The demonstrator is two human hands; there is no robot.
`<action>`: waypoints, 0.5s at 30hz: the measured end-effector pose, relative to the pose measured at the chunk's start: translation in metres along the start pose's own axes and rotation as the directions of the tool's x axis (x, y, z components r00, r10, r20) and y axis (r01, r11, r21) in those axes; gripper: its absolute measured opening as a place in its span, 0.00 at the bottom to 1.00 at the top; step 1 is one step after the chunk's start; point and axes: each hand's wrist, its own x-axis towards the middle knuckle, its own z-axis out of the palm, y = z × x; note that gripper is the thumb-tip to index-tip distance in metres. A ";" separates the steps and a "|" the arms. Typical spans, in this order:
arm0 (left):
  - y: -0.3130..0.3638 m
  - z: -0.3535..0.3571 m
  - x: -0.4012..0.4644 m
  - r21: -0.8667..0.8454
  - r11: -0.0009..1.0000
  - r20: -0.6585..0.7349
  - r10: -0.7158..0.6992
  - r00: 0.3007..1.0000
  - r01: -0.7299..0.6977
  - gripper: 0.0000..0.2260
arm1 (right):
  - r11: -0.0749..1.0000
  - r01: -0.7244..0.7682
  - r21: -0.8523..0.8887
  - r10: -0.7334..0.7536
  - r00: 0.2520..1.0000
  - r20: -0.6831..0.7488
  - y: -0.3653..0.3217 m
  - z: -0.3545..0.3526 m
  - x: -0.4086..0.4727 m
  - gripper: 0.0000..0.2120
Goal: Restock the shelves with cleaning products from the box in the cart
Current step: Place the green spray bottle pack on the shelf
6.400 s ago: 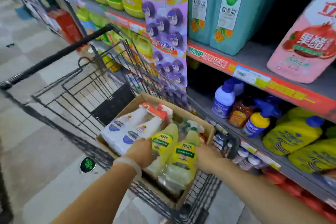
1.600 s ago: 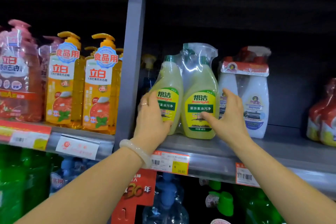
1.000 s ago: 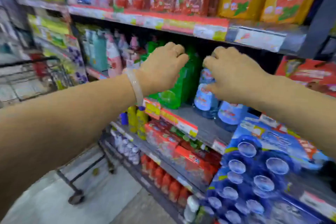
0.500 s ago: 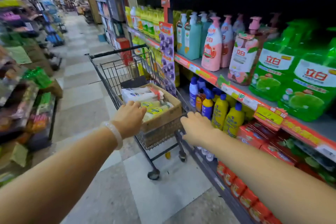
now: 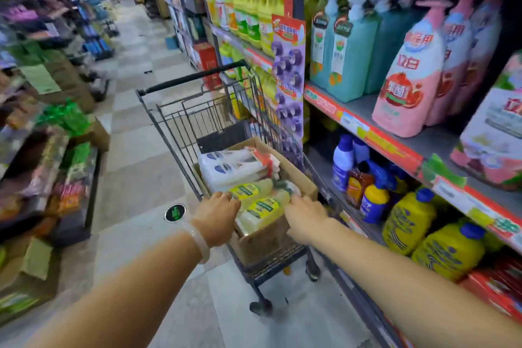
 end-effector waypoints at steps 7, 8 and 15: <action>-0.039 0.031 0.092 -0.092 0.995 0.160 0.060 0.985 -0.045 0.14 | 0.995 -0.058 0.078 0.054 0.997 0.055 0.008 0.015 0.108 0.30; -0.045 0.038 0.106 -0.101 0.993 0.179 0.074 0.981 -0.056 0.14 | 0.994 -0.062 0.092 0.057 0.997 0.058 0.009 0.021 0.123 0.30; -0.082 0.085 0.213 -0.113 0.966 0.339 0.256 0.905 -0.231 0.20 | 0.918 -0.291 0.270 0.240 0.949 0.204 0.012 0.056 0.206 0.22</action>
